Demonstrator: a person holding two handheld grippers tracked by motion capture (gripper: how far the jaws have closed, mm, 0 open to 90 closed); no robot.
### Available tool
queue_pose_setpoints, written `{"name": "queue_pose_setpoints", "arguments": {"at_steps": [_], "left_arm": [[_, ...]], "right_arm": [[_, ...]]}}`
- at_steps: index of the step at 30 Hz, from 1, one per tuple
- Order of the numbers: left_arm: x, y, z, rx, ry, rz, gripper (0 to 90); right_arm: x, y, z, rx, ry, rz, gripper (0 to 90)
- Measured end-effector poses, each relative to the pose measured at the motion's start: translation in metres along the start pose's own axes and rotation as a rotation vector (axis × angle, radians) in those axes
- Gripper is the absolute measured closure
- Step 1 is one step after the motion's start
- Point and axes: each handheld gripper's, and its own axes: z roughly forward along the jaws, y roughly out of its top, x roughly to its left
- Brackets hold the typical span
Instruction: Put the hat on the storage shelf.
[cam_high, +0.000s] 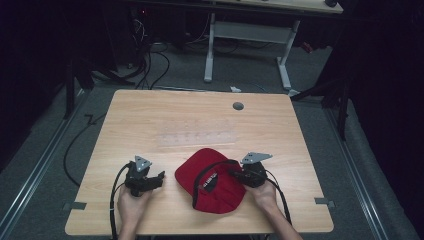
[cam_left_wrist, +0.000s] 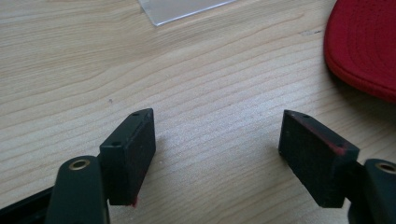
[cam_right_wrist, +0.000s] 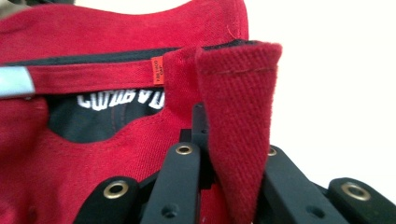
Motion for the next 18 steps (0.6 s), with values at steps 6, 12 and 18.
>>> {"name": "queue_pose_setpoints", "arguments": {"at_steps": [6, 12, 18], "left_arm": [[0.0, 0.0, 0.0, 0.0, 0.0, 0.0, 27.5], [0.0, 0.0, 0.0, 0.001, -0.001, 0.0, 27.4], [0.0, 0.0, 0.0, 0.001, 0.0, -0.002, 27.3]], "right_arm": [[0.0, 0.003, -0.009, -0.022, 0.034, 0.024, 86.5], [0.001, 0.011, -0.02, -0.05, 0.052, 0.032, 86.6], [0.0, 0.015, -0.028, -0.071, 0.067, 0.046, 86.7]]}}
